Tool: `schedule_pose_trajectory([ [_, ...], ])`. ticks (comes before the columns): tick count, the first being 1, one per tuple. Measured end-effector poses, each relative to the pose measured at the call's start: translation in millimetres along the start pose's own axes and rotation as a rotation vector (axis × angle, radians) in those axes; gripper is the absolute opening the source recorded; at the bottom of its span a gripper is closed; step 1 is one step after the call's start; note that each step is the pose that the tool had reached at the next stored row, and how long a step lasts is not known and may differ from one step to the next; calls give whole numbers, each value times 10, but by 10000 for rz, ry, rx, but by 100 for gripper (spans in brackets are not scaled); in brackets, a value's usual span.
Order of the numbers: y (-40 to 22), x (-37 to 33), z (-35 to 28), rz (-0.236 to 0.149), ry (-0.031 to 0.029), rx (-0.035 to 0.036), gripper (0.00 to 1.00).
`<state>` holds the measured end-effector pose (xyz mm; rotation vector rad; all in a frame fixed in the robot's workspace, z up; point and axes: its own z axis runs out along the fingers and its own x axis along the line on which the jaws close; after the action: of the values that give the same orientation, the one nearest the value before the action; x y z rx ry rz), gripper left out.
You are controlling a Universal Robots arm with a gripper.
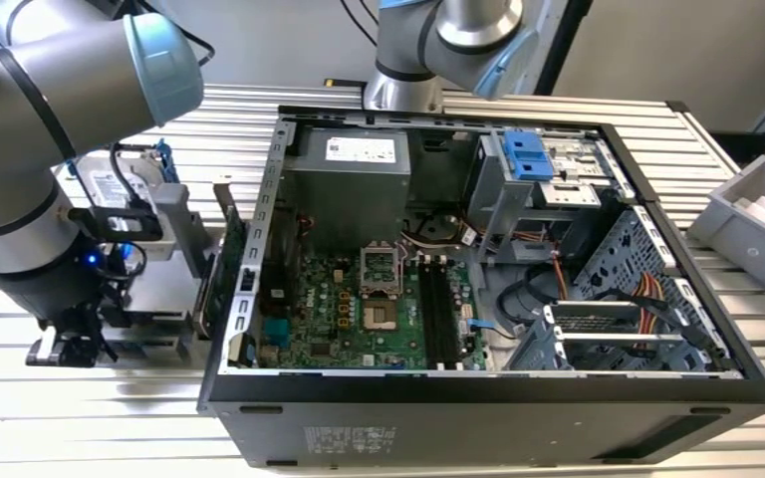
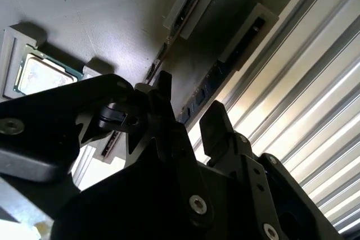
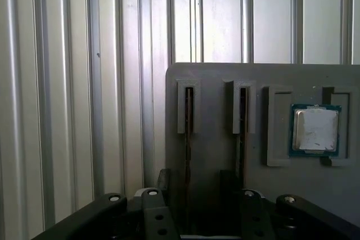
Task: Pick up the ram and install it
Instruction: 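Pick up the ram and move it above insertion slot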
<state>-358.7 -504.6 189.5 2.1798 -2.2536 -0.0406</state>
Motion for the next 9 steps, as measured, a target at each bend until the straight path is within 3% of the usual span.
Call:
schedule_pose_trajectory([
  [9,0,0,6,0,0,0,100],
])
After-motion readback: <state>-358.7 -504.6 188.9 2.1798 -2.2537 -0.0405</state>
